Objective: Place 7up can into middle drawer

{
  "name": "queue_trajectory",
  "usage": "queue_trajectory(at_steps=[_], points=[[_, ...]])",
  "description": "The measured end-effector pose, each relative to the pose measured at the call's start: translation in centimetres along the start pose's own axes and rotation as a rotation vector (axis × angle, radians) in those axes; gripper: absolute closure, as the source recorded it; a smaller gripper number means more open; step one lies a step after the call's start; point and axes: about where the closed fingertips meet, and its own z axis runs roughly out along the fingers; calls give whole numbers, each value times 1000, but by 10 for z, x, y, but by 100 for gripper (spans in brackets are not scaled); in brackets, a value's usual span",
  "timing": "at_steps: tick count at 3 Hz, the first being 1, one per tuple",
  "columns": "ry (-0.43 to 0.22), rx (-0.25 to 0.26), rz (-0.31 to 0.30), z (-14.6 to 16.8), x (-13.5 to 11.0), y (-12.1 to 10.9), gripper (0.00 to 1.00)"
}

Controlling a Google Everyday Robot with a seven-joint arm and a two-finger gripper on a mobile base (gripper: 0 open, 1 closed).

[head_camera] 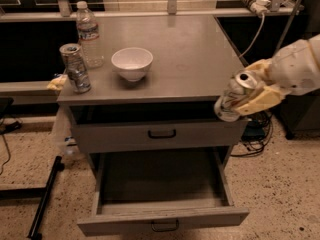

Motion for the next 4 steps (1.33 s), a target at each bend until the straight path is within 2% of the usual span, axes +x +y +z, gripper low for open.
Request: queue_trajectory(at_steps=[1, 2, 3, 4], points=[[34, -45, -51, 22, 9, 7, 100], [86, -98, -80, 58, 59, 27, 100], [132, -142, -60, 100, 120, 51, 100], [150, -159, -6, 140, 174, 76, 100]])
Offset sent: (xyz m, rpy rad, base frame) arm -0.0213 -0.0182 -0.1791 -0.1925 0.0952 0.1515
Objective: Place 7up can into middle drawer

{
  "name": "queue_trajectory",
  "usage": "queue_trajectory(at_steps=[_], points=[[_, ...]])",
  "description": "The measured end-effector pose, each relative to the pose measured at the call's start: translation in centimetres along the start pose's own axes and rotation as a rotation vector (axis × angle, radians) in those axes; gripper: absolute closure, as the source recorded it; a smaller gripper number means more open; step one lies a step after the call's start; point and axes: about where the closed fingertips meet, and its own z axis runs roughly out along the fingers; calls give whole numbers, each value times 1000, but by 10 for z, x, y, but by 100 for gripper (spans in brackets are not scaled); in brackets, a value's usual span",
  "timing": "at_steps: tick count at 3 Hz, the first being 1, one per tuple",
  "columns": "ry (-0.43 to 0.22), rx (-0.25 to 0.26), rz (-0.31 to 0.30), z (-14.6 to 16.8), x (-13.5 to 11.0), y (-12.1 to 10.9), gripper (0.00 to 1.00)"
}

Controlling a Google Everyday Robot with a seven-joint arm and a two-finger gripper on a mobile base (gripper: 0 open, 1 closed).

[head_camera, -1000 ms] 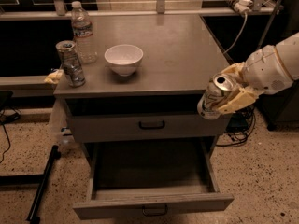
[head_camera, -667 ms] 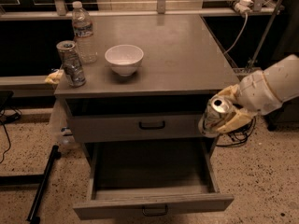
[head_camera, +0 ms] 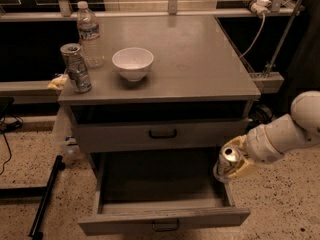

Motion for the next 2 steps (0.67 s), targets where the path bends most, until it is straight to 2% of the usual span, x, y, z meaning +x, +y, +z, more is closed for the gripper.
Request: queue_trajectory(at_steps=[1, 2], points=[[-1, 1, 3, 5, 2, 0, 100], [33, -9, 1, 10, 7, 3, 100]])
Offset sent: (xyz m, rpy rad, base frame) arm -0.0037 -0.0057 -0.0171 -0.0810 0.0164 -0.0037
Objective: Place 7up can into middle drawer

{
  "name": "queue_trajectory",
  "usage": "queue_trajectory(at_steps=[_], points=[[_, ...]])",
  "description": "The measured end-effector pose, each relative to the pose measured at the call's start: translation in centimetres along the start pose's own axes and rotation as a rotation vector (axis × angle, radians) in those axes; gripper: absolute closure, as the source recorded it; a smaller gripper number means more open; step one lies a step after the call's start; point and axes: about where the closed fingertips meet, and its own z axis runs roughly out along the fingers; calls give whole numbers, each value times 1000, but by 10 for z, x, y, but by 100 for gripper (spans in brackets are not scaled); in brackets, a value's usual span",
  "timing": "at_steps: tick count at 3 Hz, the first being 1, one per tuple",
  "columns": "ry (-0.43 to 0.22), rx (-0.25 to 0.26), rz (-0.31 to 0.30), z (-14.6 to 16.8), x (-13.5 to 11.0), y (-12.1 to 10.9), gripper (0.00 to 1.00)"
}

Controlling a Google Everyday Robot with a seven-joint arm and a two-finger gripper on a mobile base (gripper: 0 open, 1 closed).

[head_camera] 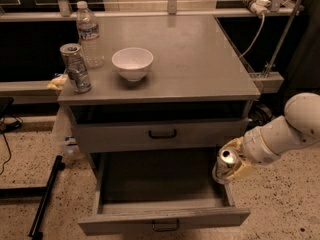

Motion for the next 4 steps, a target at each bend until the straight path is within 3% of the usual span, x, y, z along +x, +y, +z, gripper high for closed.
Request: queue_trajectory(at_steps=[1, 3, 4], points=[[33, -9, 16, 21, 24, 9, 100], [-82, 51, 31, 110, 53, 1, 100], [-82, 51, 31, 110, 53, 1, 100]])
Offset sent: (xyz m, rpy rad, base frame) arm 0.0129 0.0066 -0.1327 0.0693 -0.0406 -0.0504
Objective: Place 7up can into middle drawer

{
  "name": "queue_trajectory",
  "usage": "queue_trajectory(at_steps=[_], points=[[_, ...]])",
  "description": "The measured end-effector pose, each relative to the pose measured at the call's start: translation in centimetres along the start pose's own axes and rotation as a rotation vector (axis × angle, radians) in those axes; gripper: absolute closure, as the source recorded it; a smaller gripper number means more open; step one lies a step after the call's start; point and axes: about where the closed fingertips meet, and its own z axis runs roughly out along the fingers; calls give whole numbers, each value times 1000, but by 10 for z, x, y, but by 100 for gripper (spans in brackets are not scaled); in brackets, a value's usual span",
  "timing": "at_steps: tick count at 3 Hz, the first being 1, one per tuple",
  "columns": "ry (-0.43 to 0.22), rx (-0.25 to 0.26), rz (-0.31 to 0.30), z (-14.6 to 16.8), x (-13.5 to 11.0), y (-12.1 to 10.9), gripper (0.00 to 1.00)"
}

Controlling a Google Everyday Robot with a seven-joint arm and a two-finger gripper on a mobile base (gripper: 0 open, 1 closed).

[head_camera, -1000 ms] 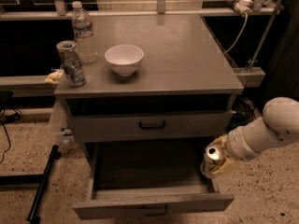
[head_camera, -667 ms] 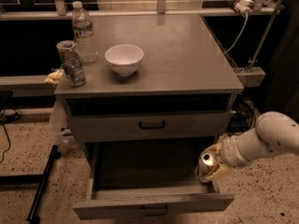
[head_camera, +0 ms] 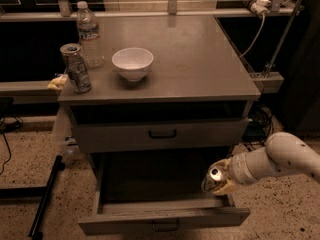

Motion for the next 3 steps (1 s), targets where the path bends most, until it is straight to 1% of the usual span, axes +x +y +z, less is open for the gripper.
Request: queue_trajectory(at_steps=[1, 2, 3], points=[[1, 22, -19, 8, 7, -5, 100], [9, 46, -48, 38, 23, -24, 100], [7, 52, -52, 71, 36, -44, 100]])
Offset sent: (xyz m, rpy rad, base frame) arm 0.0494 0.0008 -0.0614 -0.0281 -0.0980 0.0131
